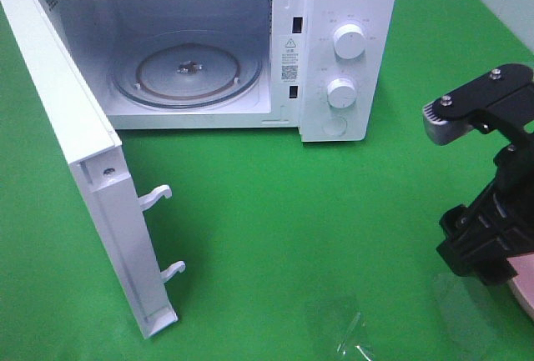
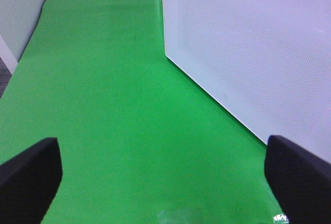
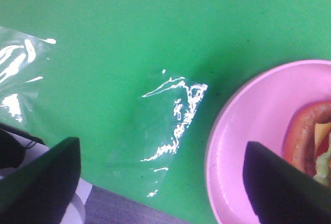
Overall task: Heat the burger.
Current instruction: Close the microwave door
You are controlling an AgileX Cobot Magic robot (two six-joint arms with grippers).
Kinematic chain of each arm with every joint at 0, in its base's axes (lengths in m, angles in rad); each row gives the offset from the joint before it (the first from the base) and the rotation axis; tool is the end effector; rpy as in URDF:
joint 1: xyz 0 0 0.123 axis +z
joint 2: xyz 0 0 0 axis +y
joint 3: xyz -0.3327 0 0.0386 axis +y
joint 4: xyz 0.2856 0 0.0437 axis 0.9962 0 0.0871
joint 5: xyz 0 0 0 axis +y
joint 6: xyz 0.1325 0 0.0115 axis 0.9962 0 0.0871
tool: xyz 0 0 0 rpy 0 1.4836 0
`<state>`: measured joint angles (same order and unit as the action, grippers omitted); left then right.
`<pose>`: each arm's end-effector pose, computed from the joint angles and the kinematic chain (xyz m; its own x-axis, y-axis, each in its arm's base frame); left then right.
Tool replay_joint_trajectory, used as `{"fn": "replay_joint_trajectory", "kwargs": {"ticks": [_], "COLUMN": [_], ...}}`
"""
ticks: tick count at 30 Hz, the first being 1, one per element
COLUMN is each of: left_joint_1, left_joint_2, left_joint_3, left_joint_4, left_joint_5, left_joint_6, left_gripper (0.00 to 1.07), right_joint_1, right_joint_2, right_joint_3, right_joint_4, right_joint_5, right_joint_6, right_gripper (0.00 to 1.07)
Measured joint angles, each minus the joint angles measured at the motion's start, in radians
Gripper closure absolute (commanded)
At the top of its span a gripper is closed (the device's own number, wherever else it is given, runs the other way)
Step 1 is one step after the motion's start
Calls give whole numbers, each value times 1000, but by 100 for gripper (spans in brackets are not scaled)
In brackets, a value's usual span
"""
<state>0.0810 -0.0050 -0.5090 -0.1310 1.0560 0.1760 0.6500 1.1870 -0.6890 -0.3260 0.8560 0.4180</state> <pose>0.0144 -0.0140 0.2807 -0.4295 0.0758 -0.8999 0.0697 0.9963 0.0506 0.1985 0.1105 0.2258 -0.8421 -0.3981 -0.3638 -0.3647 0.9173 -0.1597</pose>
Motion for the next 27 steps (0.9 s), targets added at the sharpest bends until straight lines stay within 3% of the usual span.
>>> {"fn": "replay_joint_trajectory", "kwargs": {"ticks": [20, 27], "left_joint_1": [0, 0], "left_joint_2": [0, 0], "left_joint_3": [0, 0], "left_joint_4": [0, 0], "left_joint_5": [0, 0], "left_joint_6": [0, 0], "left_gripper": [7, 7], "right_joint_1": [0, 0], "right_joint_2": [-414, -617], "right_joint_3": [4, 64], "right_joint_4": [50, 50], "right_joint_5": [129, 170], "right_joint_6": [-72, -112], "right_gripper": [30, 31]}}
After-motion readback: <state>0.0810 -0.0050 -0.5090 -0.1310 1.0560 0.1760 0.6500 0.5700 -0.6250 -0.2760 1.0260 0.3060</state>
